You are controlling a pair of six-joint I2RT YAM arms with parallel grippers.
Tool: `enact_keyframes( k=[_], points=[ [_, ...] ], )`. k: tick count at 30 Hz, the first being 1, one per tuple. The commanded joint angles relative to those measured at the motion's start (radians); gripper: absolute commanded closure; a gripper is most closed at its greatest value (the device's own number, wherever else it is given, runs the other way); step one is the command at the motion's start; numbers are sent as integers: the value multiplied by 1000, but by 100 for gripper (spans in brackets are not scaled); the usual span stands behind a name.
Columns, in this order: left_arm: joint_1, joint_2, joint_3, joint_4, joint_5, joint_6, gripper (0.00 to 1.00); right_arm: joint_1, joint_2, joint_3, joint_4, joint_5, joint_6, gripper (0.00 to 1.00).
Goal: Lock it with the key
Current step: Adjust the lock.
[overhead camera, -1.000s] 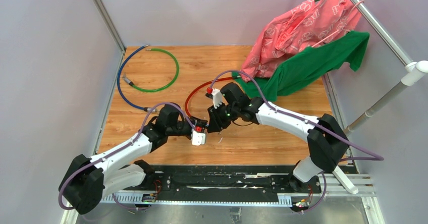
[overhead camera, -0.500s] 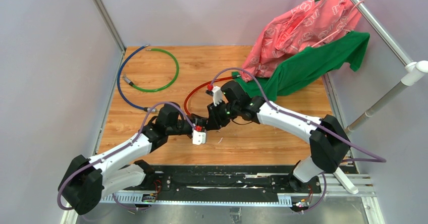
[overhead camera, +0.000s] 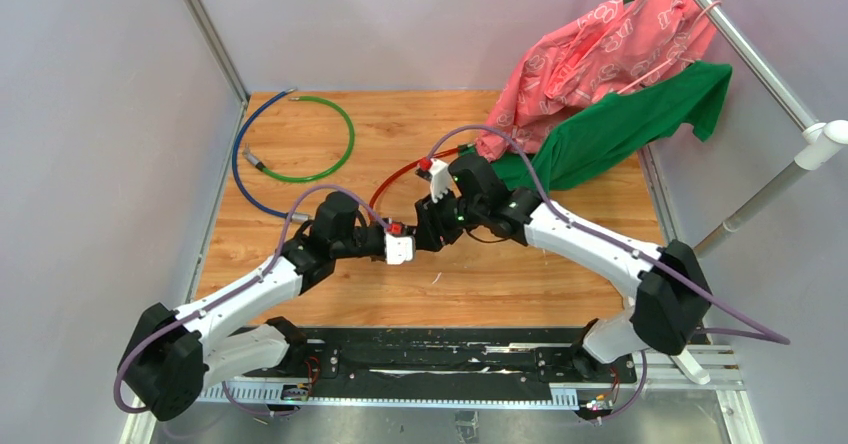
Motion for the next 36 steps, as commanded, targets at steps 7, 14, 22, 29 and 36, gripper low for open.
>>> enact_keyframes(
  k=[7,14,22,29,36],
  points=[
    [50,38,182,-164,86,-613,100,-138,-290,48,-58,384,-2,39],
    [64,54,313,-144,-4,-949,100,-147,-492,-110,76,506,-114,30],
    [64,85,377,-83,-105,-1148,100,-167,-437,-48,-59,664,-31,27],
    [64,133,489,-126,-84,-1206,100,-183,-445,-161,18,590,-58,27],
    [64,166,637,-269,-96,-1137,100,-183,-352,-228,66,685,94,31]
  ],
)
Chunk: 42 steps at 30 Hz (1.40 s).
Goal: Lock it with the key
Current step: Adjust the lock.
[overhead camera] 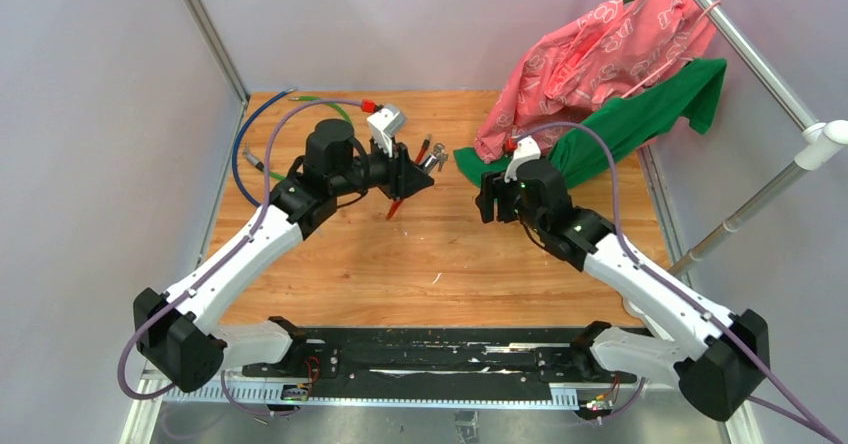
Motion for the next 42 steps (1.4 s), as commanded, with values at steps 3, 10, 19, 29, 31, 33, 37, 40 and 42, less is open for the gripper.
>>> enact_keyframes(
  k=[3,10,19,29,31,33,37,40,42],
  points=[
    [3,-7,126,-102,16,28,100,-11,153,29,-1,143,223,32],
    [1,13,201,-89,16,12,100,-5,331,67,60,98,577,33],
    [2,21,238,-39,20,-5,100,80,610,360,-154,227,849,32],
    [2,7,257,-19,38,5,100,98,853,556,-187,165,945,32],
    [2,5,256,-11,41,4,100,101,883,592,-196,156,954,32],
    [3,7,256,2,43,-11,100,109,910,609,-191,163,957,32],
    [2,11,262,13,54,-38,100,122,969,659,-182,168,950,32],
    [2,9,270,15,61,-42,100,122,1020,703,-176,163,942,32],
    [2,3,270,16,58,-28,100,122,1059,752,-148,169,886,32]
  ],
)
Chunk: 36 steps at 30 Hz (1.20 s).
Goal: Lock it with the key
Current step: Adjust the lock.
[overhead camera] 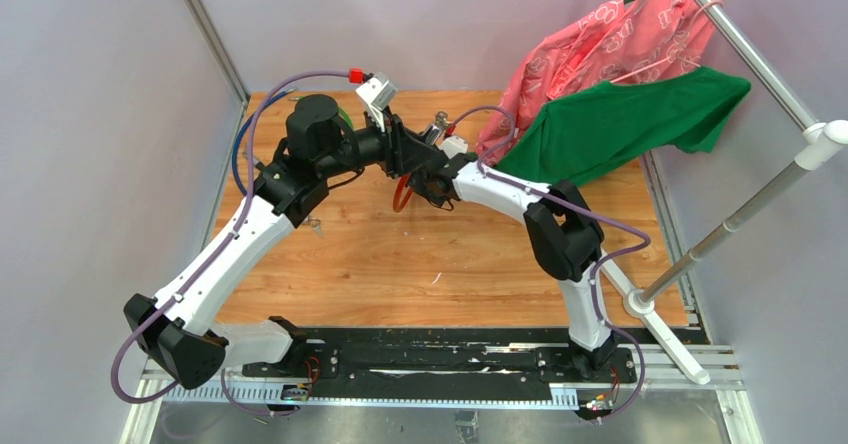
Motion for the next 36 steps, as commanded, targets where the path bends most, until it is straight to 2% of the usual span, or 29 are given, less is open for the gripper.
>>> enact_keyframes(
  k=[1,5,10,14,16,19,21,24,29,33,36],
  points=[
    [4,-22,42,61,20,2,100,13,84,90,-9,23,-51,33],
    [11,-29,39,64,23,-4,100,13,135,133,-27,22,-55,36],
    [21,-36,33,76,24,-37,100,9,170,132,-9,8,-51,49],
    [23,-43,30,69,27,-10,100,2,194,111,88,-20,-115,54],
    [24,-39,39,62,26,-4,100,-8,204,102,106,-41,-120,64],
    [27,-44,45,57,39,4,100,-29,199,67,142,-87,-141,88],
    [38,-56,34,52,47,-3,100,-47,175,22,187,-114,-158,99],
    [77,-78,-13,22,41,1,100,-59,112,-52,237,-122,-235,100],
    [140,-123,-137,-88,-63,82,100,-45,-67,-188,249,-103,-429,100],
    [182,-145,-323,-58,-88,15,100,-8,-254,-346,245,2,-551,100],
    [196,-132,-456,-8,-95,-36,100,14,-344,-415,126,49,-625,100]
  ],
)
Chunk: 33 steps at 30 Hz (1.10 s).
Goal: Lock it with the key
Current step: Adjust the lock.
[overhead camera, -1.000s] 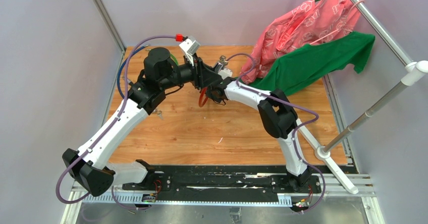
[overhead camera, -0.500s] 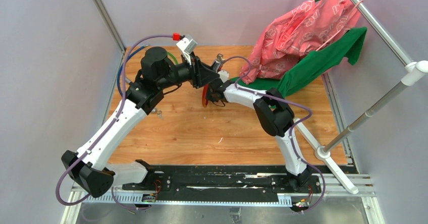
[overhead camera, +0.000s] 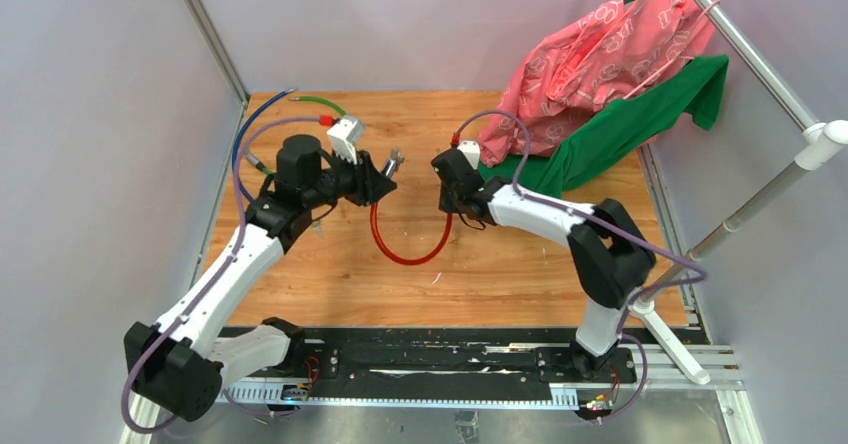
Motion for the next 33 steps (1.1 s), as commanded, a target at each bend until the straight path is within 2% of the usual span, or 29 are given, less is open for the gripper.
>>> enact_keyframes(
  k=[1,6,8,10,13,17,23,28,31,33],
  points=[
    [19,33,-158,31,-35,-60,100,47,-142,-70,-131,93,-170,100],
    [19,85,-356,195,-28,-182,100,121,-211,-121,-384,165,-217,100],
    [17,114,-406,273,-4,-206,100,173,-247,-148,-408,198,-266,100],
    [16,128,-423,317,14,-169,100,223,-326,-205,-362,202,-340,100],
    [16,125,-419,338,74,-30,100,259,-444,-338,-220,147,-452,100],
    [16,121,-428,348,158,-11,100,259,-571,-432,-128,55,-575,100],
    [15,54,-393,374,462,35,100,260,-760,-427,-179,51,-750,100],
    [15,10,-332,372,609,72,100,260,-926,-464,-144,-7,-867,100],
    [13,-5,-313,372,573,61,100,261,-991,-514,-65,-8,-923,100],
    [13,-5,-301,333,449,52,100,261,-1014,-539,-11,26,-915,100]
  ],
)
